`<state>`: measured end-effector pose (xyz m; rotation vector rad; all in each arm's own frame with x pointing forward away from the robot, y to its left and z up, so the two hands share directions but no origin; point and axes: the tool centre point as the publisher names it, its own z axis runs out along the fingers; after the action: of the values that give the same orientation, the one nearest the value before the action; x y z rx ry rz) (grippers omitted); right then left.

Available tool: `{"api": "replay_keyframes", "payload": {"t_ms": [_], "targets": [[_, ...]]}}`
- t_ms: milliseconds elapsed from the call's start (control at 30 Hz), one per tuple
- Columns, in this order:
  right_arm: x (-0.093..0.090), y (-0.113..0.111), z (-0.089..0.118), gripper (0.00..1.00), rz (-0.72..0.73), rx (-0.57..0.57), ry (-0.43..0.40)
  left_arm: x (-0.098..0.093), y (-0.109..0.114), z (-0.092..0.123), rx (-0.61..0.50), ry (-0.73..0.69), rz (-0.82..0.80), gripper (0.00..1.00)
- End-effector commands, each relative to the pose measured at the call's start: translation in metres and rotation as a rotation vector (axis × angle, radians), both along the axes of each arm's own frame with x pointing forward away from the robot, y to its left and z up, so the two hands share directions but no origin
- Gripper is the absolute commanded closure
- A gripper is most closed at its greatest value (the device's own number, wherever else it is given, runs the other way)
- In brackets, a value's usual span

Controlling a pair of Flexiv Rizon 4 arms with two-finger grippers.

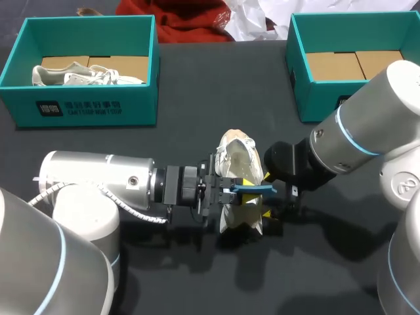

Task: Take the shoe out of the shoebox, open the shoe tongue, remove and reinsert the insole, then place the shoe into the shoebox

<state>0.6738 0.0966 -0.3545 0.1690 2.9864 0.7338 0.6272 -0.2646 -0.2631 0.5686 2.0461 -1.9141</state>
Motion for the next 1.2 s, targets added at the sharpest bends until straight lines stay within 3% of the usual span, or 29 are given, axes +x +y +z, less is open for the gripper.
{"api": "replay_keyframes", "payload": {"t_ms": [33,1200], "targets": [[-0.002,0.0,-0.001,0.0,-0.001,0.0,-0.003,0.004,-0.009,-0.004,0.004,0.003,0.002,1.0],[-0.002,0.0,-0.001,0.0,-0.001,0.0,-0.003,0.021,0.014,-0.031,0.004,0.026,0.021,1.0]]}}
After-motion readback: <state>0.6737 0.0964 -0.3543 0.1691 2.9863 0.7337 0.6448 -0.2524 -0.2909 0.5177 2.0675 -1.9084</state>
